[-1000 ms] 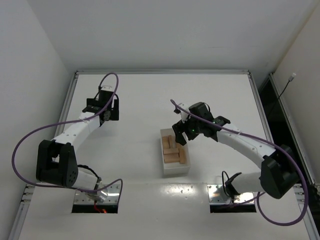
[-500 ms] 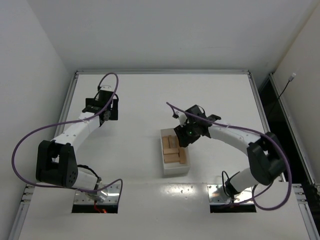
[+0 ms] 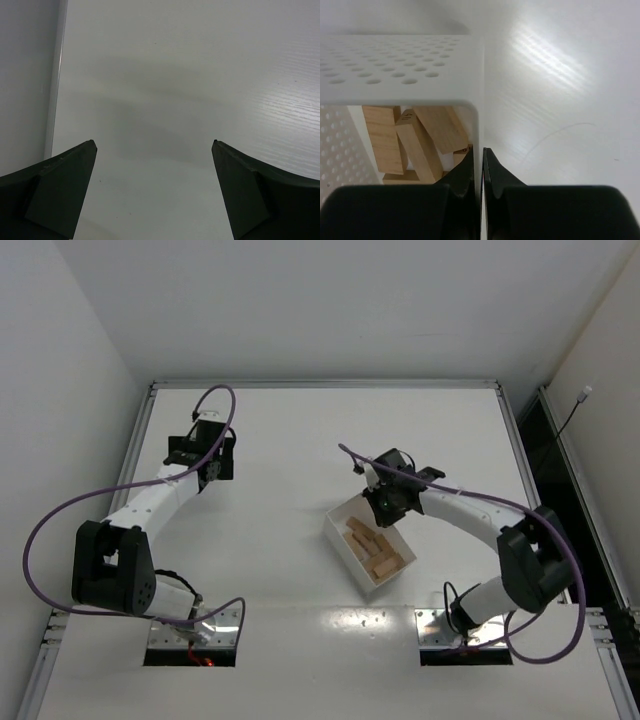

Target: Build the wood block tower

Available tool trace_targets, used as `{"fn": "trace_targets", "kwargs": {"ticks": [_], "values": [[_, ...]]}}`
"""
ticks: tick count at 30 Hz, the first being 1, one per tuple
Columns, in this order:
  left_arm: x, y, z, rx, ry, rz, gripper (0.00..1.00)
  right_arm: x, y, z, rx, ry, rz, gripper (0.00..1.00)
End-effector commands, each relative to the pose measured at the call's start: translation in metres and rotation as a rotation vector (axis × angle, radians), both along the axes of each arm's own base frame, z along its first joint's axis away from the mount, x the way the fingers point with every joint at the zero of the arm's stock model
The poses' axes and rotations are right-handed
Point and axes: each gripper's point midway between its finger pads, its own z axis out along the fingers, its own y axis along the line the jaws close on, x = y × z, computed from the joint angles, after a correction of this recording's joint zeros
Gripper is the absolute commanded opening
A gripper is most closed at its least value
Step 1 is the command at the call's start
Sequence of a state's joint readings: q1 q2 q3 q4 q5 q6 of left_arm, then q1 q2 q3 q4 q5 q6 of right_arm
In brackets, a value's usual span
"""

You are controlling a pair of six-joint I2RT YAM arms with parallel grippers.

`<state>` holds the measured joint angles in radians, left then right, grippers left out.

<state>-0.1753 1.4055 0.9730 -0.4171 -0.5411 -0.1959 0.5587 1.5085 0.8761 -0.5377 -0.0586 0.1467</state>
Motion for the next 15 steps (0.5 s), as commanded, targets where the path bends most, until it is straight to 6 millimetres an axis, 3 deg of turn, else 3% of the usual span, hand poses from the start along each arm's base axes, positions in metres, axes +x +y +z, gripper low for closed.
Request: {"fn": "trace_targets", "kwargs": {"ticks": [1,7,9,12,13,15], "values": [[0.002,0.005,0.002,-0.005,-0.027,0.038,1.0,0.045,-0.008,0.046,0.003,-0.256,-0.133,0.0],[0.008,0.01,0.005,0.006,-0.041,0.092,1.0,0.107,-0.018,0.099,-0.108,-0.574,-0.277,0.0],[0.009,0.016,0.003,0.037,-0.031,0.128,1.0,0.125,-0.012,0.113,-0.162,-0.691,-0.251,0.0],[0.012,0.017,0.002,0.052,0.002,0.133,1.0,0.144,-0.019,0.131,-0.266,-0.839,-0.256,0.0],[0.013,0.017,-0.003,0.057,0.024,0.132,1.0,0.156,-0.016,0.149,-0.301,-0.94,-0.243,0.0],[0.013,0.02,-0.001,0.075,0.025,0.155,1.0,0.165,-0.014,0.148,-0.369,-1.001,-0.217,0.0]]}}
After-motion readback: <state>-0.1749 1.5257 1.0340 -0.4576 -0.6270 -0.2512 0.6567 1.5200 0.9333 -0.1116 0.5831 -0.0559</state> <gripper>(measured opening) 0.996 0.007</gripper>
